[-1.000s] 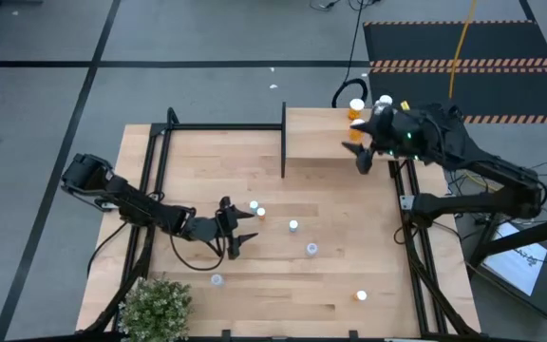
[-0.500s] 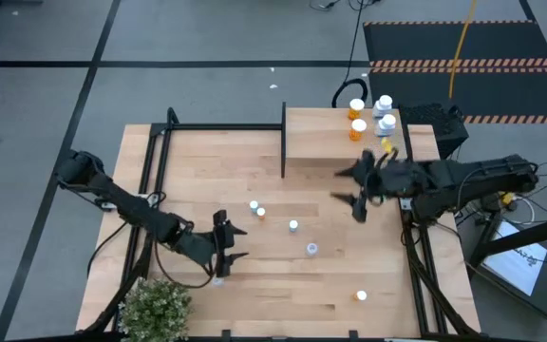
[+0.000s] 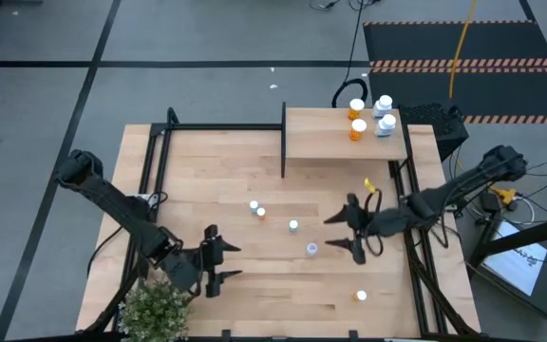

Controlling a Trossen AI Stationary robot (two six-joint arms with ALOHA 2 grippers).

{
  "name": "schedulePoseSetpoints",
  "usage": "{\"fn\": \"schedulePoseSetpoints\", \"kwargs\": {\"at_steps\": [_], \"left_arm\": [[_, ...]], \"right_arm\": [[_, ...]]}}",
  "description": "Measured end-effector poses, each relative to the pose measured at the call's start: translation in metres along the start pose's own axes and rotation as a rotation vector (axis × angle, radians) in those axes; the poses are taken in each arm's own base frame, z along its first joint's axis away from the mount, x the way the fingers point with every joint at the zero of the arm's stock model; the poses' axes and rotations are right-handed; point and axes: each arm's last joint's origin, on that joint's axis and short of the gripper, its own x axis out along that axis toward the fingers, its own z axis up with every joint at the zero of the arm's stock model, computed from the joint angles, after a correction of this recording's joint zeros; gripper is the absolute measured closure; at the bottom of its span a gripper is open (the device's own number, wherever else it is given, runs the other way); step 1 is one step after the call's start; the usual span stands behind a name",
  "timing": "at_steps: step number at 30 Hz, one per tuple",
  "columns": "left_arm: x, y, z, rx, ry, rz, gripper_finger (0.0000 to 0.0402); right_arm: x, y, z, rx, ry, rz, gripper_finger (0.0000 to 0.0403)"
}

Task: Pick and place medicine bottles onto shelf by color
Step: Put the top transparent pill bottle on the shelf

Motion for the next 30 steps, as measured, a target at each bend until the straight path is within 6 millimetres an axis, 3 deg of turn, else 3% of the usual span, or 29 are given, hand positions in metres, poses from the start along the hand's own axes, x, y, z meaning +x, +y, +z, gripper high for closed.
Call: {"fn": "schedulePoseSetpoints", "kwargs": {"at_steps": [14, 30], "left_arm": [[0.020, -0.020, -0.009, 0.017, -0.080, -0.027, 0.0122], [0.032, -0.025, -0.021, 0.108, -0.056, -0.009, 0.0122]], "right_arm": [[0.043, 0.047, -0.047, 0.025, 0.135, 0.013, 0.0140], [0.066, 0.048, -0.071, -0.067, 0.163, -0.141, 0.0140]]}}
